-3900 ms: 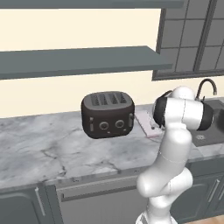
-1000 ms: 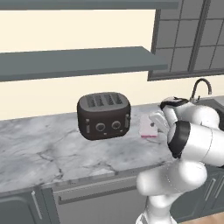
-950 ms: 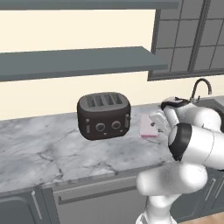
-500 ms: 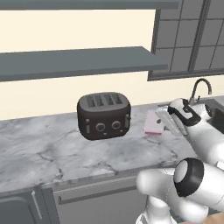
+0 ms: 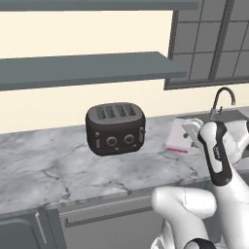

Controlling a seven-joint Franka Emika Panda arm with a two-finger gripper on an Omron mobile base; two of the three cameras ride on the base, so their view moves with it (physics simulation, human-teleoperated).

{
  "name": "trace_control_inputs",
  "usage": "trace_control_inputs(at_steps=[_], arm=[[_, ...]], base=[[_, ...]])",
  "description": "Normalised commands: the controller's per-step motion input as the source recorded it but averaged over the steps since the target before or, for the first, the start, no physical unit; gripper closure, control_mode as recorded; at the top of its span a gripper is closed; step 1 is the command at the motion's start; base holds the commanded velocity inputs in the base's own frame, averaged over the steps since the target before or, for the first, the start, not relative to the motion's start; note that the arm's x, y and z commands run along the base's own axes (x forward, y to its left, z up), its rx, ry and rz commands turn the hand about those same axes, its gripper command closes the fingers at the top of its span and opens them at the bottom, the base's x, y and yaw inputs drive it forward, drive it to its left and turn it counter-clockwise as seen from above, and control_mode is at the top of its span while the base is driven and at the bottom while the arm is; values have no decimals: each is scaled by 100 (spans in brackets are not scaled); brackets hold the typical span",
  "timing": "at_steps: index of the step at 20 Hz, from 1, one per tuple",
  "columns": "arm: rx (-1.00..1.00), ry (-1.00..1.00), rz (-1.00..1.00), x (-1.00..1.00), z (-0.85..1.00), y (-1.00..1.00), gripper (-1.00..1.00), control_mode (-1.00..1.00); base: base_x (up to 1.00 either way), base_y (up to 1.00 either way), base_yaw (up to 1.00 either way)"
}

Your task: The ice cube tray has been filled with water. Take the tray and place it in the freezer to make ice. Close the freezer door after placing the tray.

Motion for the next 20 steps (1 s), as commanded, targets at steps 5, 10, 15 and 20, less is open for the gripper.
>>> trace_control_inputs(at_steps=[5, 10, 15, 20], arm=[[0, -11, 0, -55, 72, 0, 100, -100], [0, -1, 0, -43, 80, 0, 100, -100], [0, 1, 0, -36, 75, 0, 100, -100], [0, 0, 0, -45, 42, 0, 100, -100]], base=[[0, 0, 0], [0, 0, 0], [0, 0, 0], [0, 0, 0]])
